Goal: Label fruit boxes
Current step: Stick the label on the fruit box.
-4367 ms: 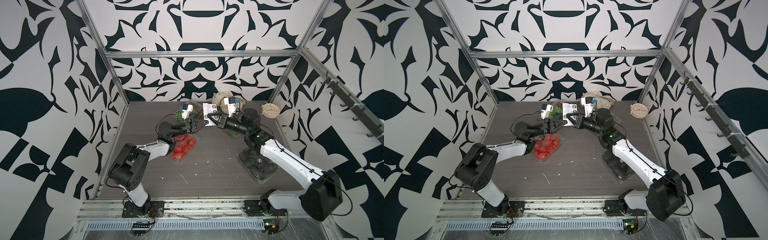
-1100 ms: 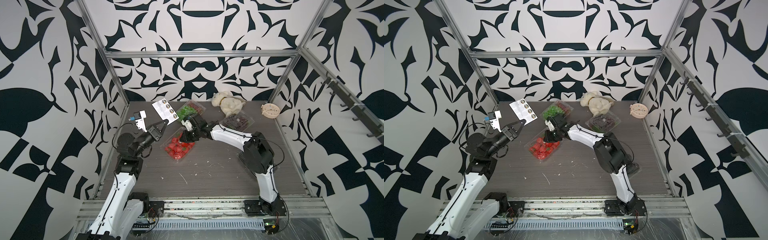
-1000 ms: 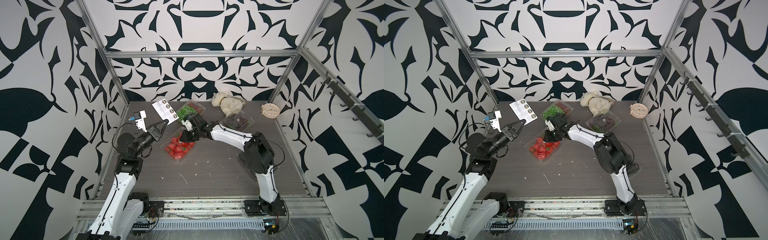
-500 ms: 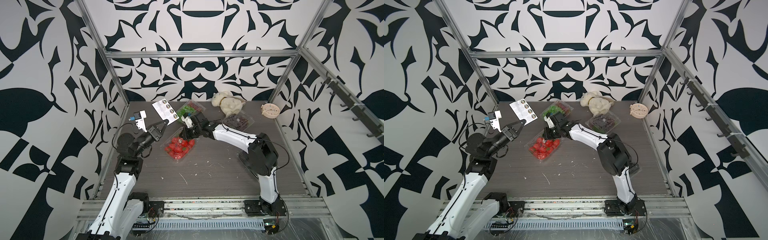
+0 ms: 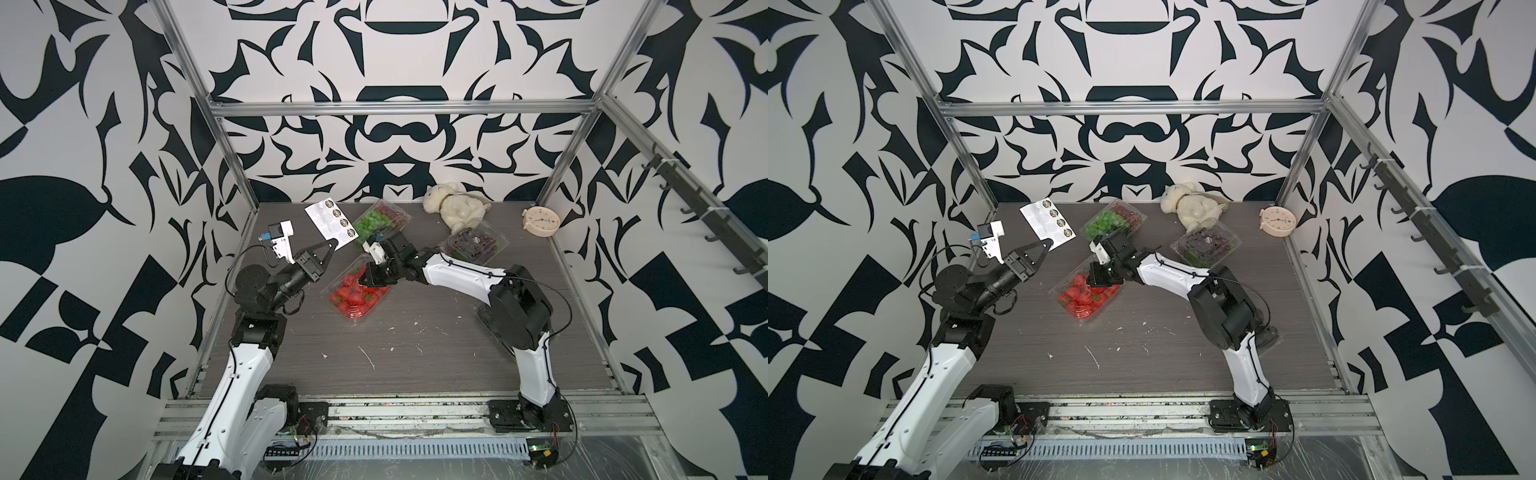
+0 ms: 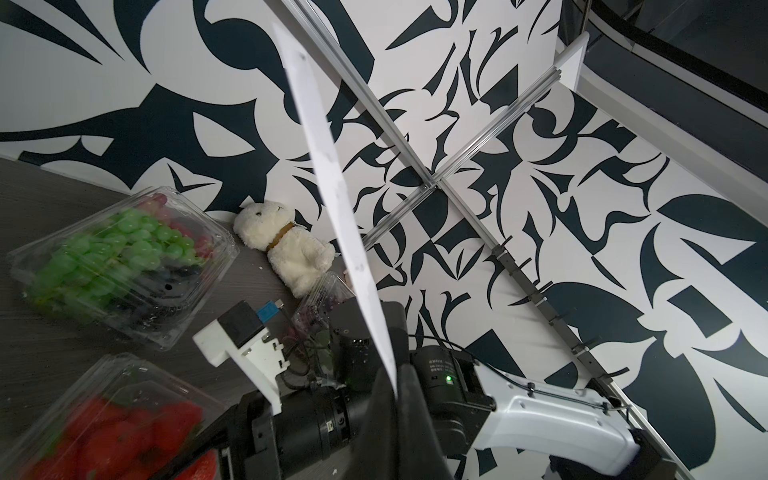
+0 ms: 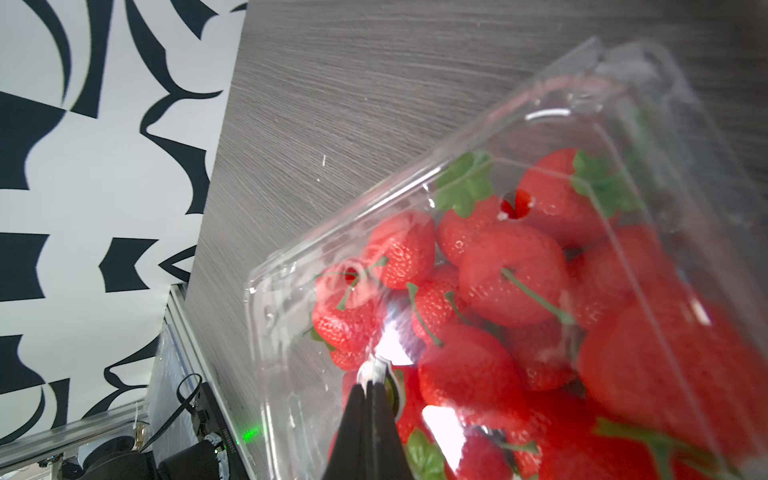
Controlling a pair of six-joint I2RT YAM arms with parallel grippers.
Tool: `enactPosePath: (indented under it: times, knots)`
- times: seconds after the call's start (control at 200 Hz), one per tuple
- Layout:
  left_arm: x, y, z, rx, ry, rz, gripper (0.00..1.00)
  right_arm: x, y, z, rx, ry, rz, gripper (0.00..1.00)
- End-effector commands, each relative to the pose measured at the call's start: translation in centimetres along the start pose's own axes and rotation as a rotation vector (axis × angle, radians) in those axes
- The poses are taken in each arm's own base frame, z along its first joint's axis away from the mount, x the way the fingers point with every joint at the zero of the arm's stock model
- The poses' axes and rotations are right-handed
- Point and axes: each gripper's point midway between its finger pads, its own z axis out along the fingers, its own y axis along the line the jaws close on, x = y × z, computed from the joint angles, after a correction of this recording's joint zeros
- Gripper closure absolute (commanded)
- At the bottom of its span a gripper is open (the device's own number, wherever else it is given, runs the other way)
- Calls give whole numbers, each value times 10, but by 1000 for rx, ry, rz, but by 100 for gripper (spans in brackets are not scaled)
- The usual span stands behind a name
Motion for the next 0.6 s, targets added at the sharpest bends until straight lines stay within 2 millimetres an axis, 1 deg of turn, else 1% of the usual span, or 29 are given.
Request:
enactPosePath:
  times: [0.0,0.205,0.385,0.455,0.525,0.57,0.6]
  knots:
    - [1,-3,0,21,2,12,100,-5,9,-4,-23,-26,-12,100]
    - [1,-3,0,23,4,11,100,-5,-6,-7,26,-30,12,100]
    - [2,-2,1,26,7,10,100,-5,-17,-20,48,-49,30,100]
    - [2,-2,1,27,9,6,100,-6,-8,-28,10,-70,4,100]
    - [2,-2,2,34,13,1,100,-13,4,-41,-15,-108,-28,100]
    - [3,-2,4,44,17,-6,100,-17,12,-51,-33,-139,-45,96]
    - [3,-3,5,55,20,-10,100,-20,17,-58,-42,-163,-57,92]
